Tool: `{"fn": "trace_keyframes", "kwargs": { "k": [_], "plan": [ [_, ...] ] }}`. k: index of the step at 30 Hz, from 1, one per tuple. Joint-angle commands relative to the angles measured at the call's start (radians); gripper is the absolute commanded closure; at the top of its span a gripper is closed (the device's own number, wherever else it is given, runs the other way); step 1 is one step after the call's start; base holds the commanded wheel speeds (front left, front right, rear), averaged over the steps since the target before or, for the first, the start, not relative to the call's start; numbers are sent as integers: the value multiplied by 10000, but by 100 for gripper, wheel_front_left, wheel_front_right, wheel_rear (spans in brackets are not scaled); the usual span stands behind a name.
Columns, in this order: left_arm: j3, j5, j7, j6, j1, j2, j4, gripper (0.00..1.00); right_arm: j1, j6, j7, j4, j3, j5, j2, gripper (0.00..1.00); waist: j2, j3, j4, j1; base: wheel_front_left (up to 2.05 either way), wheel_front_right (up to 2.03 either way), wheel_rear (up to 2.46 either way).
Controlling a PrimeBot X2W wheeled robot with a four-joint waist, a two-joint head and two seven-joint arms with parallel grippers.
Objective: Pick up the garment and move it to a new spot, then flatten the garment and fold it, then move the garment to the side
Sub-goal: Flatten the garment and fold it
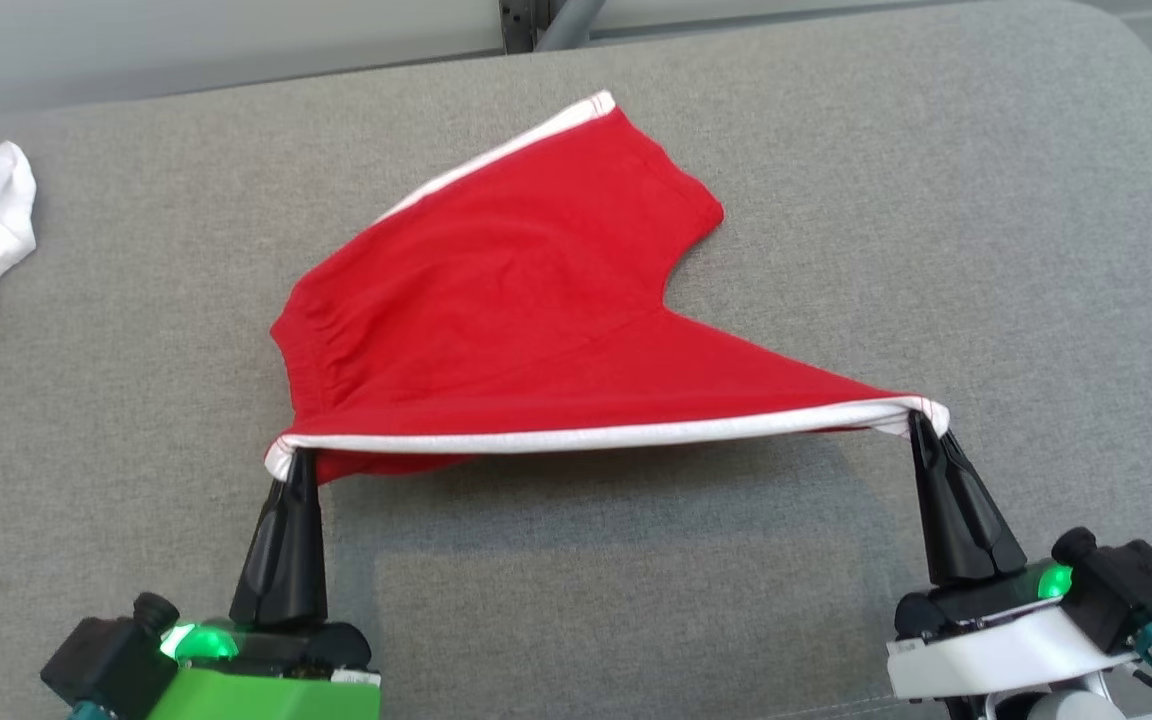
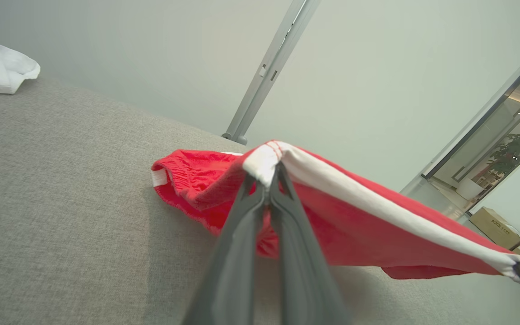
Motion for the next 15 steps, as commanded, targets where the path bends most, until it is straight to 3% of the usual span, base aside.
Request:
{"fn": "trace_keyframes", "kwargs": {
  "k": [1,10,15],
  "plan": [
    [93,41,-3,-17,354,-41,-150,100,308,-15,-35,-119,-28,-73,1,100,31,-730,78,1,0,0,0],
    [-86,17,-4,-17,1390,-154,-792,100,1463,-15,-35,-1105,140,-94,75,100,31,-919,195,1,0,0,0],
    [-448,-20,-4,-17,1136,-135,-391,100,1235,-15,-35,-929,-14,-275,79,100,31,-853,351,1,0,0,0]
  ]
}}
